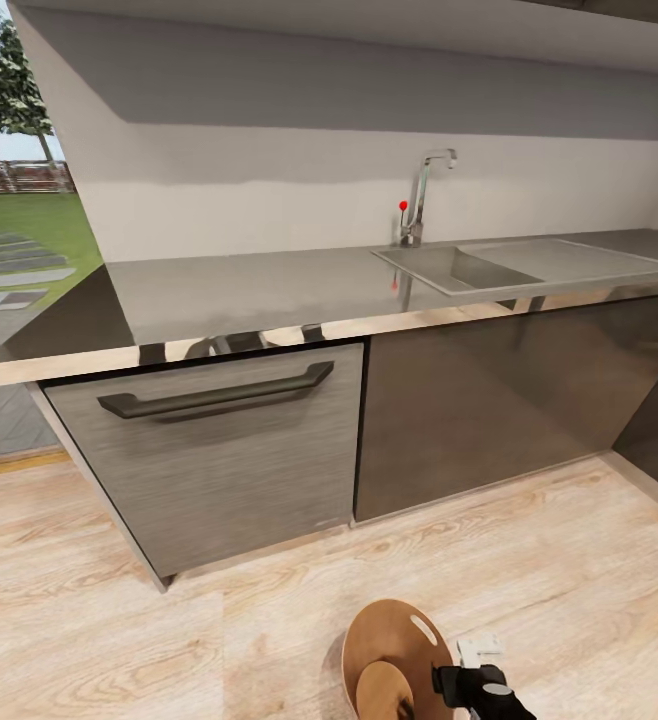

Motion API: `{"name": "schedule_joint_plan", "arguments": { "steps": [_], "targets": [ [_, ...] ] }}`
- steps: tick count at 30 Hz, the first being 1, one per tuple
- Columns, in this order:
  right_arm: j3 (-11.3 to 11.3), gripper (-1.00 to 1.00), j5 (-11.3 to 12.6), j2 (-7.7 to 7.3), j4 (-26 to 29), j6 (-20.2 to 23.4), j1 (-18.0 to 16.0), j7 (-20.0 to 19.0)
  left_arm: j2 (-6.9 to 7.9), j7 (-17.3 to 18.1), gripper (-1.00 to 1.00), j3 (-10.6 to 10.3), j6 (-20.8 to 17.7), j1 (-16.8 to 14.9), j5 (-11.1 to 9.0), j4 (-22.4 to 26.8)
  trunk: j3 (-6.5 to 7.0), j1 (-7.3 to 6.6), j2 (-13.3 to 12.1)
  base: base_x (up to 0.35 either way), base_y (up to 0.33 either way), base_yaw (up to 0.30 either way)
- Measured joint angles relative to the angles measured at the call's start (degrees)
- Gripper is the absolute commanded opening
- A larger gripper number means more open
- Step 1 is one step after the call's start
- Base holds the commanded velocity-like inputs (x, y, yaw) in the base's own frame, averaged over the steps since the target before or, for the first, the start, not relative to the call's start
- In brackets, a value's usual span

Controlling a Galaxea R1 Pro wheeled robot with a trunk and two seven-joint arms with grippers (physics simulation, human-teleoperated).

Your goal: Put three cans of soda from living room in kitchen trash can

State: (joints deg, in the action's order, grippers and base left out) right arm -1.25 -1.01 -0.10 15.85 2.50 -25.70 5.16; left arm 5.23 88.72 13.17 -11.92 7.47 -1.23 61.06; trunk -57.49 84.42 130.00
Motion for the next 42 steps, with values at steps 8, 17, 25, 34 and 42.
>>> {"name": "schedule_joint_plan", "arguments": {
  "steps": [8,17,25,34,42],
  "targets": [
    [-0.38,1.00,0.04,0.01,1.70,0.20,0.04,0.08,0.00,0.02,1.00,-0.07,-8.92,0.20,-0.04,9.53,0.00,0.00,0.00,0.000,0.000,0.000],
    [-0.41,1.00,-0.02,0.16,1.70,0.19,-0.03,0.11,0.03,0.08,1.00,-0.15,-9.03,0.23,-0.08,9.52,0.00,0.00,0.00,0.000,0.000,0.000],
    [-0.42,1.00,-0.04,0.81,1.46,0.22,-0.05,0.18,0.10,0.15,1.00,-0.03,-9.08,0.25,-0.08,9.51,0.00,0.00,0.00,0.000,0.000,0.000],
    [-0.42,1.00,-0.05,1.04,1.39,0.15,-0.05,0.14,0.25,0.14,1.00,0.01,-9.09,0.26,-0.08,9.51,0.00,0.00,0.00,0.000,0.000,0.000],
    [-0.42,1.00,-0.05,1.07,1.38,0.13,-0.05,0.12,0.30,0.15,1.00,0.01,-9.09,0.25,-0.08,9.51,0.00,0.00,0.00,0.000,0.000,0.000]
  ]
}}
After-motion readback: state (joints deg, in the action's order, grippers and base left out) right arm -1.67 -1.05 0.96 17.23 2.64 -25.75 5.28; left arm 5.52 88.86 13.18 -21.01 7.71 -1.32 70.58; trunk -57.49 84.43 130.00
